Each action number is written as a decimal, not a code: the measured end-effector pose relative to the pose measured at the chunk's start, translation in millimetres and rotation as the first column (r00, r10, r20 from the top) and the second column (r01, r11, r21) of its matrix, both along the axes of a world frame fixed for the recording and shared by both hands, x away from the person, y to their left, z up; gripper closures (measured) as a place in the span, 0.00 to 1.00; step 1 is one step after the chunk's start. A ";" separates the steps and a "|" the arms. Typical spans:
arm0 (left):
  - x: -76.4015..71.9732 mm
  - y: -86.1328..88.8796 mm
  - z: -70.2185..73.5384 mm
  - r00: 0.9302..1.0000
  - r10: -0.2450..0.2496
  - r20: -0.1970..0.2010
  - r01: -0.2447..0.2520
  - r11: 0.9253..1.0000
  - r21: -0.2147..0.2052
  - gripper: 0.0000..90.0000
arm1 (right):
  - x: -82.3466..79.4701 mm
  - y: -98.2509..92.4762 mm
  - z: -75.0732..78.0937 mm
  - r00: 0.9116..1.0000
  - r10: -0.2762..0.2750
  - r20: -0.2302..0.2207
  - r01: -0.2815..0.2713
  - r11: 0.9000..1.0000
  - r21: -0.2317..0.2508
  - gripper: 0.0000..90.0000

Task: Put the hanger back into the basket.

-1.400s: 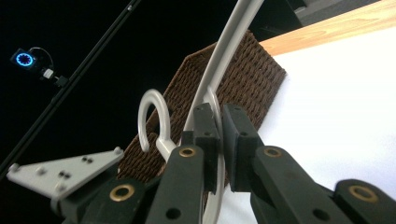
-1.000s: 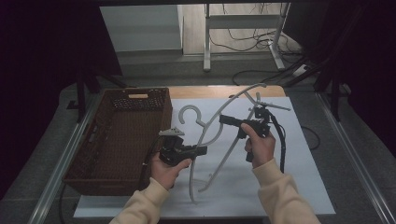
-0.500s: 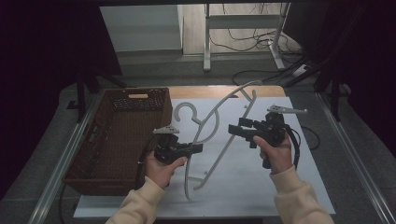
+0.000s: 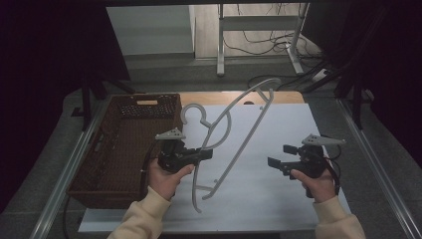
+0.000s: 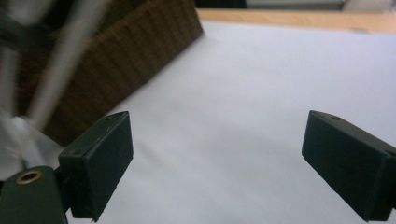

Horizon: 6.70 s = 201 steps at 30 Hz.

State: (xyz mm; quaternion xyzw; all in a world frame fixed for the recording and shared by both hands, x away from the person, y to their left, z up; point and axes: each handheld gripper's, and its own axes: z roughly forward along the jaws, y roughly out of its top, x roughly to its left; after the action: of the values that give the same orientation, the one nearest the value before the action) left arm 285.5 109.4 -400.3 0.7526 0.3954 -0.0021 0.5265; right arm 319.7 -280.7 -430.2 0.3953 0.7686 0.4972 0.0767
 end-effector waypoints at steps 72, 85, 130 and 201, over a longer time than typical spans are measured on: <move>38.4 174.6 71.1 0.979 0.173 0.105 -0.183 0.978 0.097 0.88 | 11.8 -5.3 -41.4 0.996 -0.051 -0.075 0.037 0.983 -0.179 0.11; 37.6 202.8 49.4 0.971 0.223 0.084 -0.234 0.960 0.152 0.88 | 11.9 -5.8 -41.8 0.995 -0.054 -0.081 0.039 0.984 -0.176 0.11; 9.1 240.1 -29.5 0.957 0.291 0.019 -0.271 0.866 0.420 0.88 | 13.2 -6.6 -43.6 0.994 -0.061 -0.086 0.045 0.983 -0.180 0.10; -27.6 116.8 -27.1 0.985 0.126 0.114 -0.156 0.936 0.314 0.26 | -9.5 -18.2 -19.4 0.999 -0.019 0.026 0.021 0.997 -0.079 0.10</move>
State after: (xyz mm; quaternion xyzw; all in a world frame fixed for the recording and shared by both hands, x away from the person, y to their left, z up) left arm 257.9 226.2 -427.4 0.7973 0.4190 0.1349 0.4130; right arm 310.2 -298.9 -449.6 0.3934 0.7826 0.4705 0.1072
